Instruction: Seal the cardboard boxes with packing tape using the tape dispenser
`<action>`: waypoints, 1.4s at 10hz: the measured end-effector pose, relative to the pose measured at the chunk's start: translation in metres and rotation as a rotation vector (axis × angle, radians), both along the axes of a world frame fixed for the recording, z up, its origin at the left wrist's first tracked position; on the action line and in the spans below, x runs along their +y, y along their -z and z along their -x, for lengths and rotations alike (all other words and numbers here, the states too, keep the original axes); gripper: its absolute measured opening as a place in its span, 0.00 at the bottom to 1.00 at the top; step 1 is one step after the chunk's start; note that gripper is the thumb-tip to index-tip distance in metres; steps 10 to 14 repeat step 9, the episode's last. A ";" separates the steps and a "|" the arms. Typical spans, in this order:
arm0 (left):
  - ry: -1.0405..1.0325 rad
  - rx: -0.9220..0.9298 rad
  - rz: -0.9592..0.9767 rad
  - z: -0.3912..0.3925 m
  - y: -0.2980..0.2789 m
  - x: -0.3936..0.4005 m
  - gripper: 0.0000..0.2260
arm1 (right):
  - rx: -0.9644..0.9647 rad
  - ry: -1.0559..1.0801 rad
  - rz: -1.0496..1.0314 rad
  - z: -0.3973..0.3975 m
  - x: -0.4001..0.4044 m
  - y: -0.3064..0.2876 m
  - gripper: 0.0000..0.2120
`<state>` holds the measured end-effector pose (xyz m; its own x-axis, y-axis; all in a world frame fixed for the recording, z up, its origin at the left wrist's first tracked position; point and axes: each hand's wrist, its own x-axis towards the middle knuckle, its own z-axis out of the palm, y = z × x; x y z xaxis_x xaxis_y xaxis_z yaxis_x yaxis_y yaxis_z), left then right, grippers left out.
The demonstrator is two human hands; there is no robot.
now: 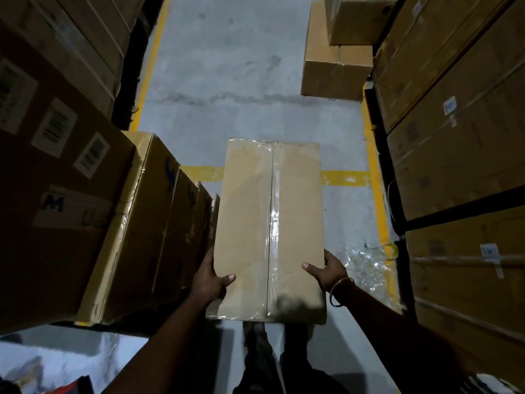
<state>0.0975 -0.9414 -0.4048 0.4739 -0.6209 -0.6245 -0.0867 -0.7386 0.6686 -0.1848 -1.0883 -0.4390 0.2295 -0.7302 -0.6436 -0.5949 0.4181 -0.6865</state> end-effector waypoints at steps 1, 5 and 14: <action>-0.014 0.019 0.011 -0.005 0.012 -0.001 0.39 | -0.017 0.011 0.012 -0.002 0.000 0.008 0.22; -0.089 0.092 0.031 -0.018 0.039 0.000 0.41 | -0.035 0.058 0.070 -0.010 -0.010 0.006 0.20; 0.117 -0.246 -0.098 -0.007 0.002 -0.025 0.36 | 0.108 0.020 0.071 -0.025 -0.010 0.003 0.23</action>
